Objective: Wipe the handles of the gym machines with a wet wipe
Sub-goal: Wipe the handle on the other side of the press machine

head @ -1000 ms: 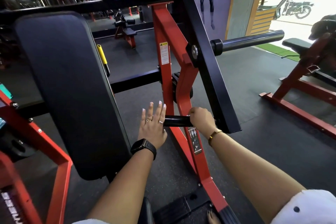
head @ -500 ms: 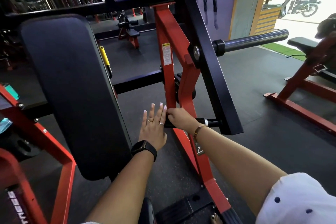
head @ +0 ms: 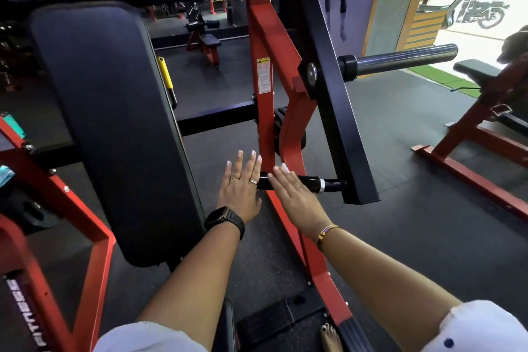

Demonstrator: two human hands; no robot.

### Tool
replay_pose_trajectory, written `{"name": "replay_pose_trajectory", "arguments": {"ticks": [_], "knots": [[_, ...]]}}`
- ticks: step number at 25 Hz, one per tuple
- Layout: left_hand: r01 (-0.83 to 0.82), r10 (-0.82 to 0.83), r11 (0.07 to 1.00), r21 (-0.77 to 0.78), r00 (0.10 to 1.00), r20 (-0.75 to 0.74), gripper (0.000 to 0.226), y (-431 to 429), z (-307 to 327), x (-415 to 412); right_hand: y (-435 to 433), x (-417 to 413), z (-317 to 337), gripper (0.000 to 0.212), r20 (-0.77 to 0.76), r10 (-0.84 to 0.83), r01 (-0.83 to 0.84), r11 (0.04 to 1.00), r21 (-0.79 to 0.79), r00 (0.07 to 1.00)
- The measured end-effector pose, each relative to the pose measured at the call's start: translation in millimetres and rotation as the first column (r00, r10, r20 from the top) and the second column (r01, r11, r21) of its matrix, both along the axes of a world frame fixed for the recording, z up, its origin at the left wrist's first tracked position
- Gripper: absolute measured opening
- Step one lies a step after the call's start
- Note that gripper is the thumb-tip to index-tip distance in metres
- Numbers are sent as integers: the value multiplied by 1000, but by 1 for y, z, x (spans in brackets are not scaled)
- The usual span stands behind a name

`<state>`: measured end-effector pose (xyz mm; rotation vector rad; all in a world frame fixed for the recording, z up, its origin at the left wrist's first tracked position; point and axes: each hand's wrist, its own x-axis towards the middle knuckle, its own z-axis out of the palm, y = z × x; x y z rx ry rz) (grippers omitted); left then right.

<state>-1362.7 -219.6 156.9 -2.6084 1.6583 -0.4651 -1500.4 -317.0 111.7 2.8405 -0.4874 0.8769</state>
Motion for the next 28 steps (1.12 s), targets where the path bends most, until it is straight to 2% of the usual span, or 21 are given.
{"name": "replay_pose_trajectory", "arguments": {"ticks": [2,5,8,10,11,12,13,14,15,16,17,18,21,23,25,28], "knots": [[15,-15,1000,10,1000,-1,92,0,1,1,-3,5,-1,54,-81,76,-83,993,-87,994],[19,-19,1000,16,1000,-2,90,-1,1,2,-22,-20,-8,63,-145,52,-70,990,-122,988],[17,-16,1000,21,1000,-19,88,-1,0,2,-30,-49,-17,79,-60,-84,88,994,59,995],[20,-20,1000,8,999,-41,88,-2,-1,2,-12,-50,-24,70,117,-210,166,937,307,971],[27,-26,1000,4,999,-48,88,-3,-1,3,3,-45,-26,59,224,-303,159,853,497,927],[33,-33,999,3,998,-50,88,-3,-1,4,18,-37,-28,49,289,-431,125,711,692,855],[39,-38,999,3,998,-50,88,-2,-1,5,31,-27,-29,41,303,-585,69,527,847,753],[43,-43,999,3,998,-51,88,-1,-1,5,40,-18,-30,36,246,-737,-32,291,956,629],[47,-47,999,4,997,-54,88,-1,-1,5,47,-9,-30,33,148,-836,-212,39,977,528],[49,-49,999,5,997,-55,88,0,0,5,49,-2,-31,34,63,-871,-429,-176,886,488],[52,-52,999,7,997,-52,88,0,0,6,45,2,-29,35,26,-878,-590,-300,749,479],[56,-55,998,13,997,-48,88,0,1,6,36,5,-24,34,10,-886,-691,-354,631,463],[64,-63,998,26,997,-51,87,1,2,6,9,10,-8,31,86,-926,-890,-322,324,367],[67,-65,997,29,996,-55,87,2,2,7,5,18,0,34,130,-927,-927,-324,190,351],[74,-72,997,18,996,-57,87,1,2,8,18,31,8,33,183,-885,-900,-397,179,427],[100,-98,994,31,992,-78,83,0,4,9,47,59,22,29,253,-752,-790,-546,281,609]]}}
